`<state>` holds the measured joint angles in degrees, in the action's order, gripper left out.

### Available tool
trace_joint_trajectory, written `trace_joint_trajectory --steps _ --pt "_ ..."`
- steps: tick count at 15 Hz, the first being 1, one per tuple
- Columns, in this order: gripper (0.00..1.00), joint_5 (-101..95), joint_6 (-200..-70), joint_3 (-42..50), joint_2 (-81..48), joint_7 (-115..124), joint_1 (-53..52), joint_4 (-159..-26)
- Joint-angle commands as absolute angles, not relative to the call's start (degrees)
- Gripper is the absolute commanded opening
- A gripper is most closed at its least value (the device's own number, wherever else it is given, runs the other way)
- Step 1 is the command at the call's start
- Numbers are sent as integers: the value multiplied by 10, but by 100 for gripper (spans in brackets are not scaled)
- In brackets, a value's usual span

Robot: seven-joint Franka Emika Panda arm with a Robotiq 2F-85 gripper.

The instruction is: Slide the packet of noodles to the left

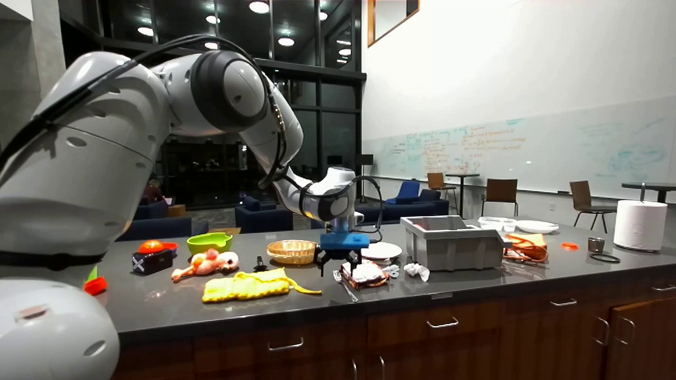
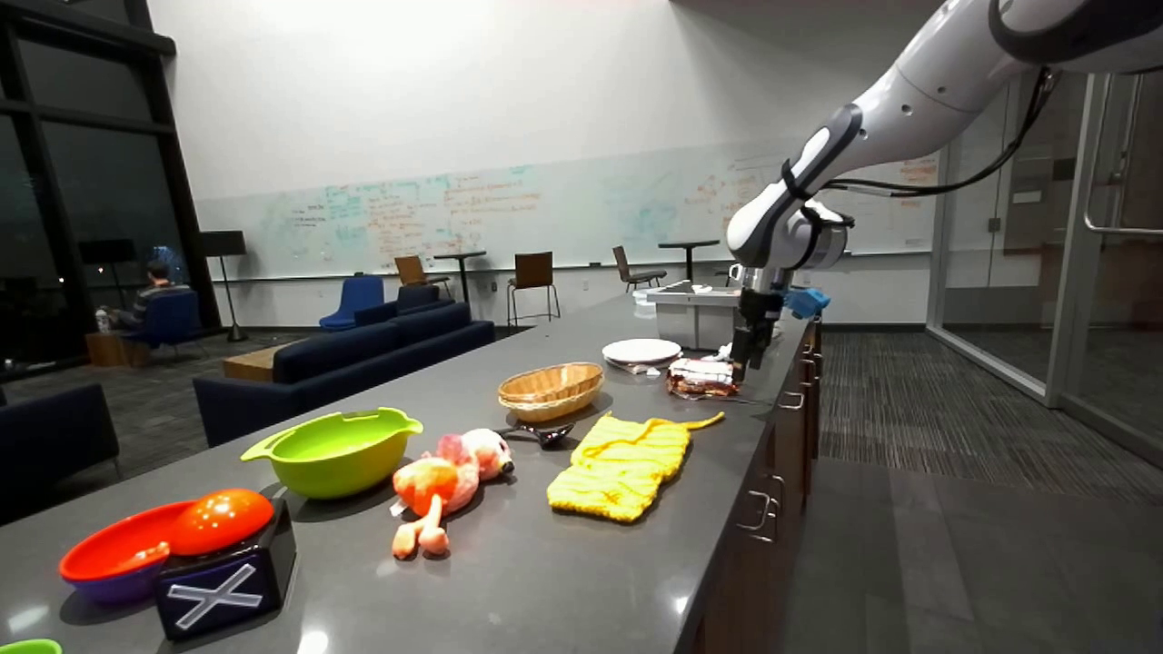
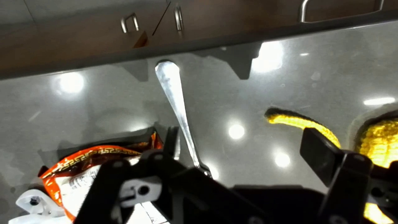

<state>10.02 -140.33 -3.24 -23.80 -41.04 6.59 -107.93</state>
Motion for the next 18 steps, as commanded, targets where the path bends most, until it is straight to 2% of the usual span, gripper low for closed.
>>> trace_joint_trajectory --steps 1,18 --pt "100 94 -1438 -50 -272 -464 88 -1052" --pt "100 92 -1333 -63 -419 -503 116 -873"
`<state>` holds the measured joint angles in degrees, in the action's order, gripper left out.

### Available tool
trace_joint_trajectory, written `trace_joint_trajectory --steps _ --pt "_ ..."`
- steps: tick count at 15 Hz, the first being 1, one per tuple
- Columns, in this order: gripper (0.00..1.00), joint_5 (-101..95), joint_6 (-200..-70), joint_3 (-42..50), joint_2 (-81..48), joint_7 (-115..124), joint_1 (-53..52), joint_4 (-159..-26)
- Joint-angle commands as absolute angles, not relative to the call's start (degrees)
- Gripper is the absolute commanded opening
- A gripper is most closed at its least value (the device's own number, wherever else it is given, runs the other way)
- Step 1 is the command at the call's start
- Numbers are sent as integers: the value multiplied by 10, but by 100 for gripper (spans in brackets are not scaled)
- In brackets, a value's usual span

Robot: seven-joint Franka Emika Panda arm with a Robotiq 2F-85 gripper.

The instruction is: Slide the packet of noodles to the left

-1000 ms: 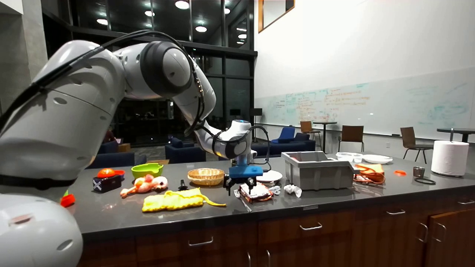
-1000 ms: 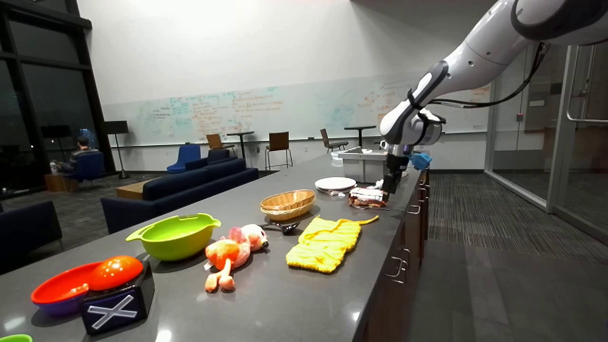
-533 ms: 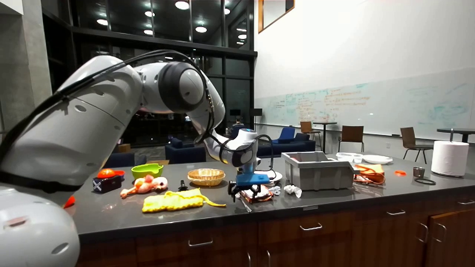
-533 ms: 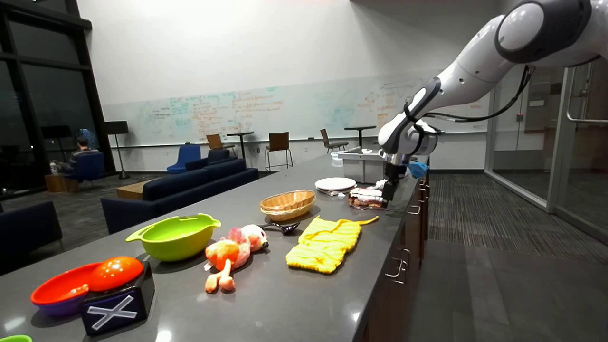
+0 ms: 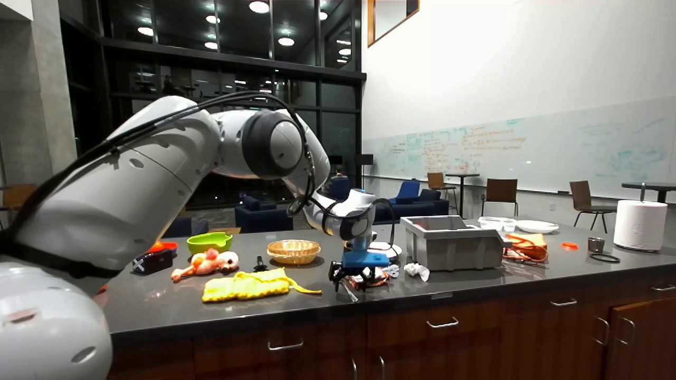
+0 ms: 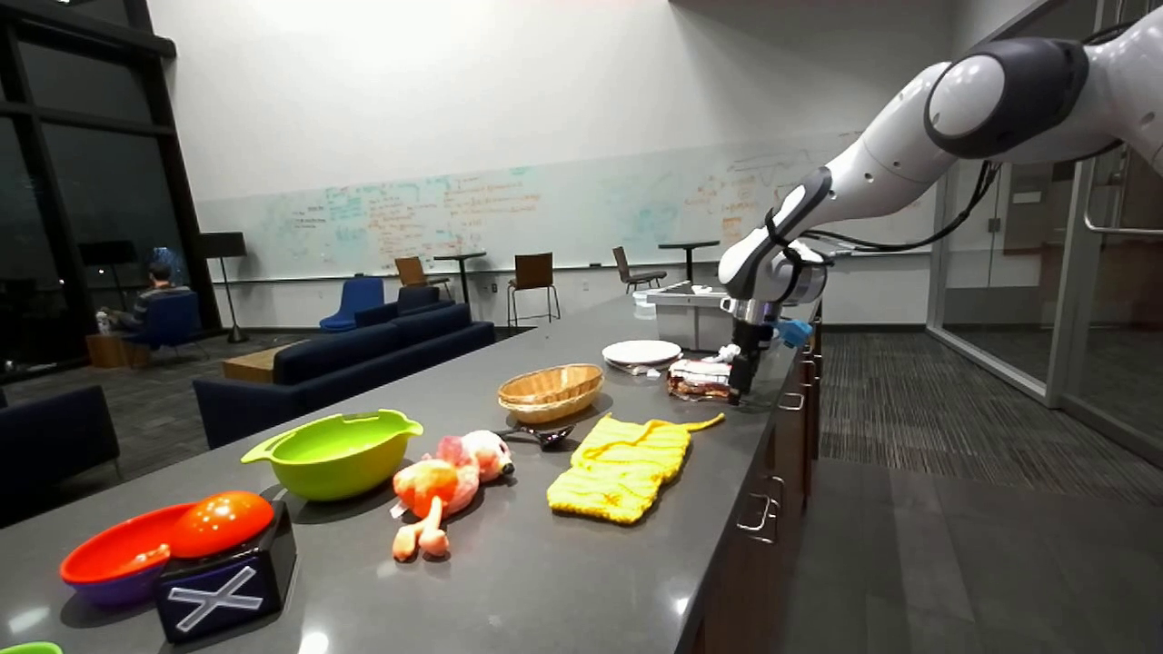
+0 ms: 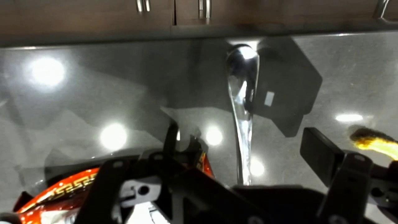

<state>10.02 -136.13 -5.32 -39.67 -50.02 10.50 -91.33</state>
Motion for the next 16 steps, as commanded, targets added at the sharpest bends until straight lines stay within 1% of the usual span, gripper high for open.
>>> trace_joint_trajectory --steps 1,5,6,7,9,11,13,14,16 --pt "100 94 -1324 -64 -422 -504 117 -866" --pt "100 93 -1302 -62 -434 -503 115 -840" --pt "92 93 -1299 -62 -436 -503 115 -834" --pt "76 92 -1296 -62 -437 -503 114 -832" --pt "67 91 -1292 -62 -438 -504 114 -825" --pt "65 91 -1289 -62 -437 -505 113 -823" --pt "76 89 -1285 -62 -434 -507 113 -825" --pt "92 86 -1285 -60 -433 -507 111 -826" --pt "99 80 -1279 -57 -431 -506 108 -829"
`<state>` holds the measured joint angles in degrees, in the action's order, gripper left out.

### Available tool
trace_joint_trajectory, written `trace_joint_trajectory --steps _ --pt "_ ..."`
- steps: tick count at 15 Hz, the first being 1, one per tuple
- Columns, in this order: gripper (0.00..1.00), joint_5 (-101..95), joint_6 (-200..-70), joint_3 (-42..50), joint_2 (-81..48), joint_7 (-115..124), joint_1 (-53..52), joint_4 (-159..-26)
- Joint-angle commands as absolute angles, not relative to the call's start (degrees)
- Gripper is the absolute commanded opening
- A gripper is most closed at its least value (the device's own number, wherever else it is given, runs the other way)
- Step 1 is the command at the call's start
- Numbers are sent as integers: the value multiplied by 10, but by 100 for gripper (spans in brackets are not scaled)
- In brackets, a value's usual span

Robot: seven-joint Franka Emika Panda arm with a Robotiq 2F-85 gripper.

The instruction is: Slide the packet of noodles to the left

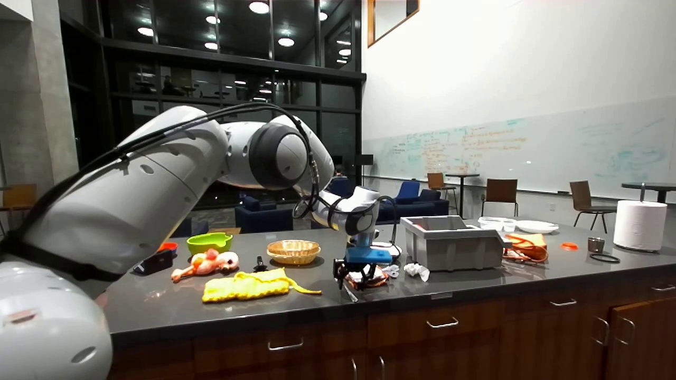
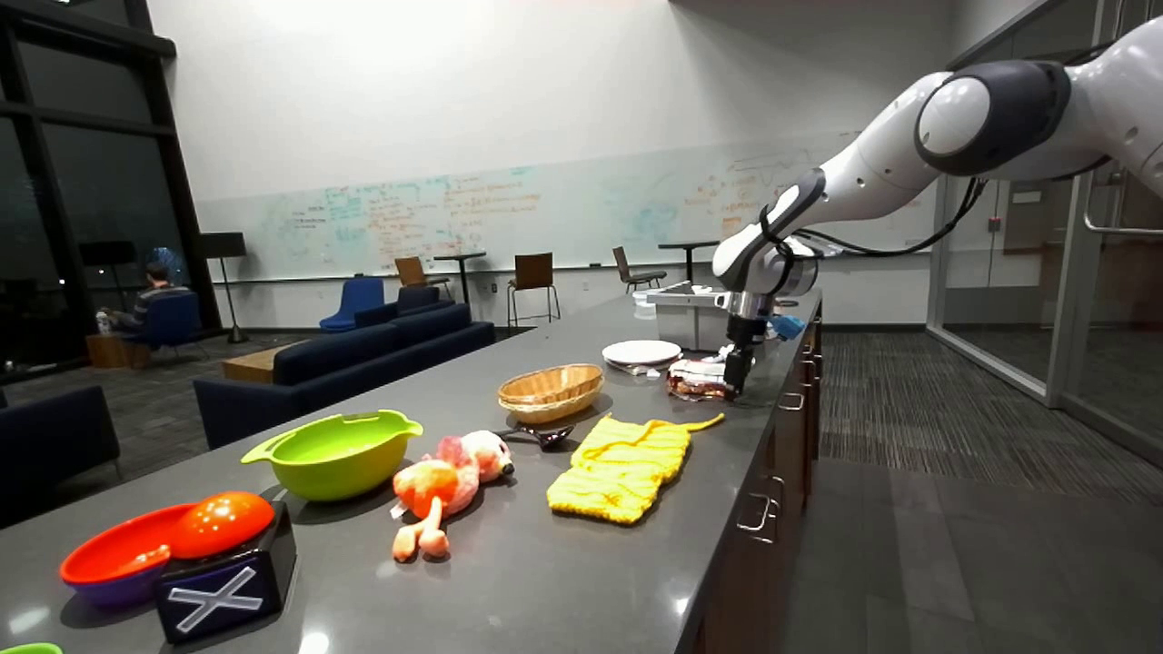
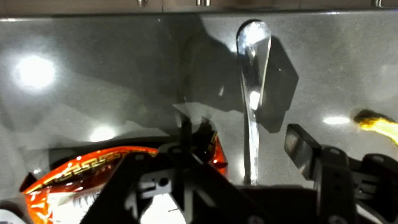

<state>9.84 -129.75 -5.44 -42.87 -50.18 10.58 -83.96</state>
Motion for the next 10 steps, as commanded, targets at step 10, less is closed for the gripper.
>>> trace_joint_trajectory --steps 10 --pt "100 74 -1277 -64 -423 -509 112 -855"
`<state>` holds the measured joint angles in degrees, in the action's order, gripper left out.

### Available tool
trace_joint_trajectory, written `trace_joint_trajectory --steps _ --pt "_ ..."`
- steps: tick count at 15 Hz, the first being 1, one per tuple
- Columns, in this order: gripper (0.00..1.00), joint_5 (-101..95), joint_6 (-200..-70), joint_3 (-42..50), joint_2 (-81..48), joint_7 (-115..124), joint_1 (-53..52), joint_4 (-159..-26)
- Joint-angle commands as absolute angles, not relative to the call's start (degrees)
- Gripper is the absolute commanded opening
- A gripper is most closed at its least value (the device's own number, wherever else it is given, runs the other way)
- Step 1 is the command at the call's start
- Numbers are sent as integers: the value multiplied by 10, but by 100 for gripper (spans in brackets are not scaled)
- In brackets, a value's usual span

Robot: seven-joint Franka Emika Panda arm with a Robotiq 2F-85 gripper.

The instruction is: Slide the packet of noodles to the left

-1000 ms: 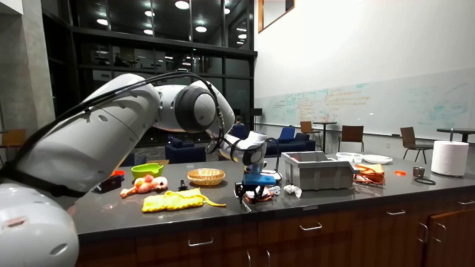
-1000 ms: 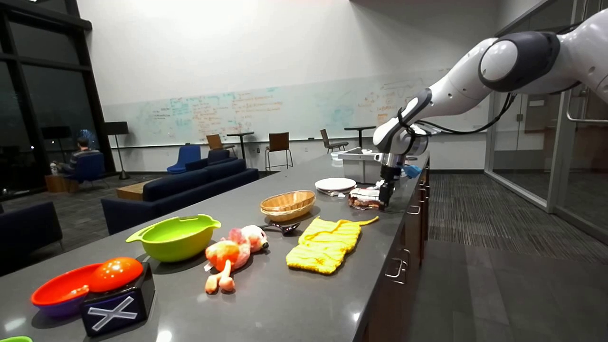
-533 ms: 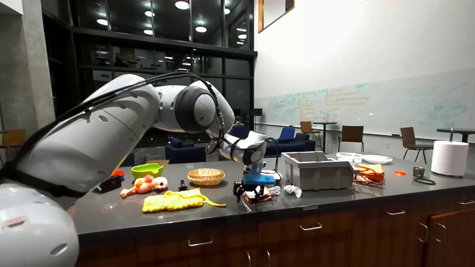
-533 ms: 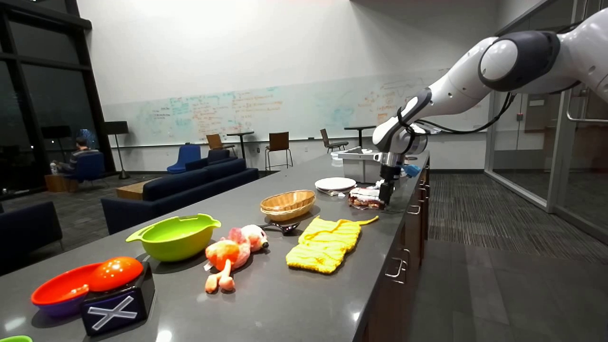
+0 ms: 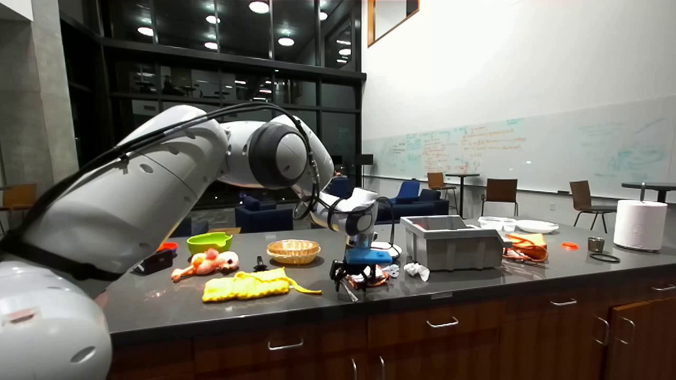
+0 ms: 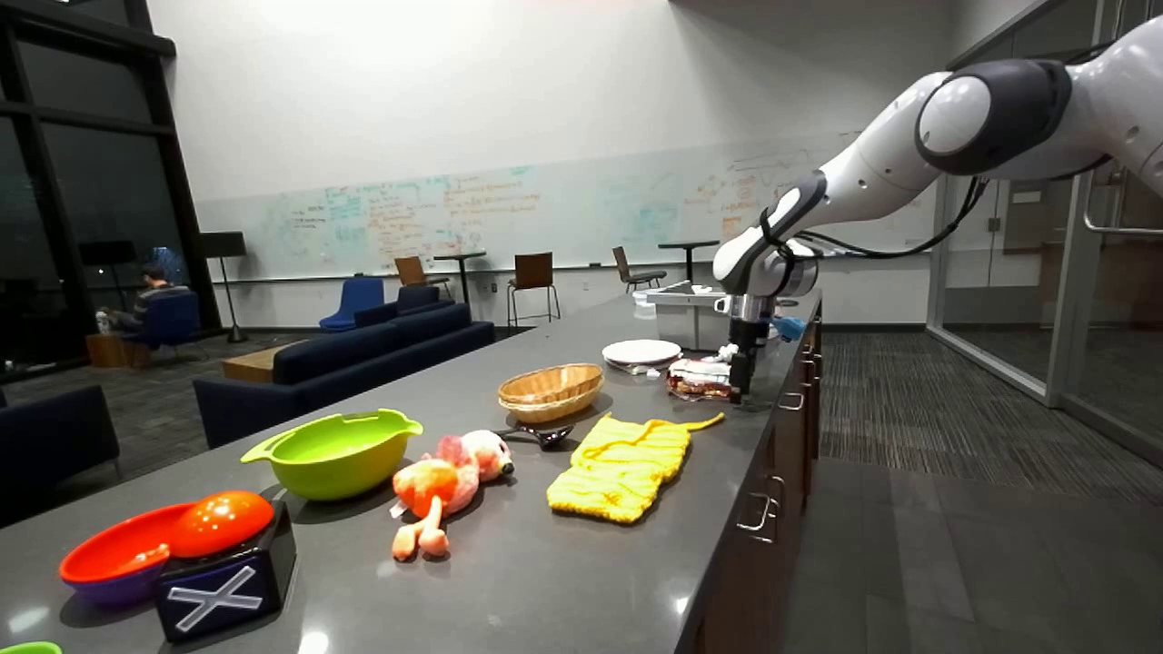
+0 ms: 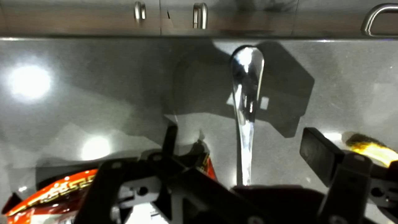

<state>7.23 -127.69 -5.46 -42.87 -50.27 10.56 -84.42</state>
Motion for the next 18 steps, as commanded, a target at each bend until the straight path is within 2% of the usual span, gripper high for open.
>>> trace_joint_trajectory --steps 1,18 --pt "100 75 -1278 -65 -422 -509 112 -855" --pt "100 98 -1263 -71 -438 -482 115 -821"
